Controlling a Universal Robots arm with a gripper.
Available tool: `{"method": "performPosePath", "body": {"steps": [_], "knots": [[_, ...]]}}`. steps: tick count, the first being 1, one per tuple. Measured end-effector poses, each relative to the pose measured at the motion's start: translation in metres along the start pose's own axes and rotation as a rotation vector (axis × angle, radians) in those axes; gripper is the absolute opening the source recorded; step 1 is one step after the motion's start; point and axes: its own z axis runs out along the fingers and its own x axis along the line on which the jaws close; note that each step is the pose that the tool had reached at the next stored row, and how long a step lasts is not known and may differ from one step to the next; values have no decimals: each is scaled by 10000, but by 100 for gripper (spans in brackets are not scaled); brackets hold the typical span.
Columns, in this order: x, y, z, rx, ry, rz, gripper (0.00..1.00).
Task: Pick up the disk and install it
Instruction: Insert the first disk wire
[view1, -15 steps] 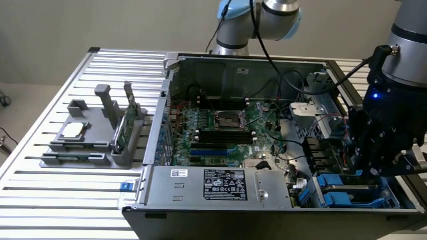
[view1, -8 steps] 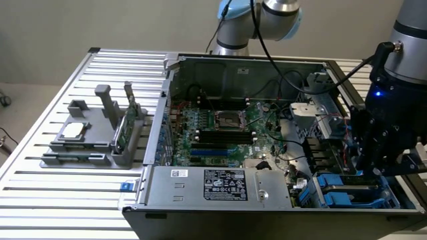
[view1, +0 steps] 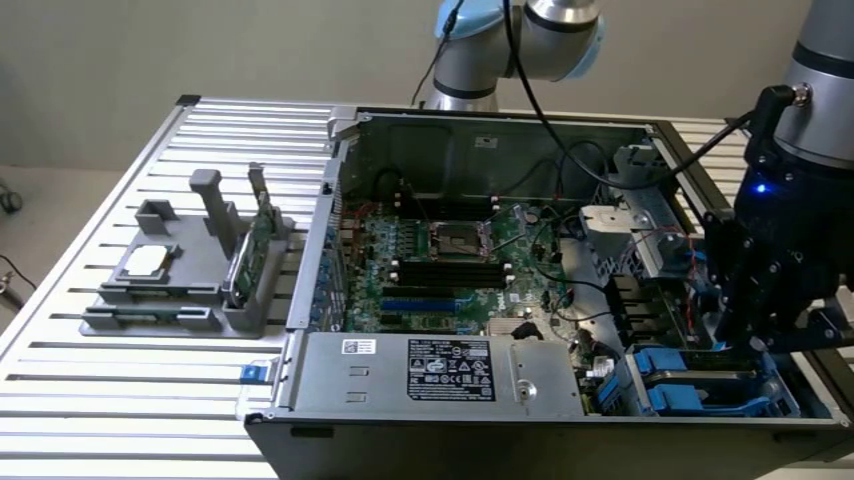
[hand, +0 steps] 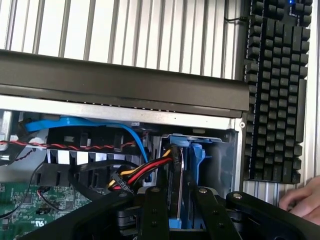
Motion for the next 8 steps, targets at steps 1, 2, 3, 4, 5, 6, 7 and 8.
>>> {"method": "performPosePath", "body": {"steps": [1,2,3,4,5,6,7,8], "knots": [[0,4,4,0,-1,0,27],[0,9,9,0,0,0,27],[1,13,16,0,1,-1,27],[1,17,23,0,2,-1,27],[2,20,29,0,1,-1,27],[2,23,38,-1,2,-1,27],[3,27,46,-1,2,-2,27],[3,28,53,0,1,-3,27]]}}
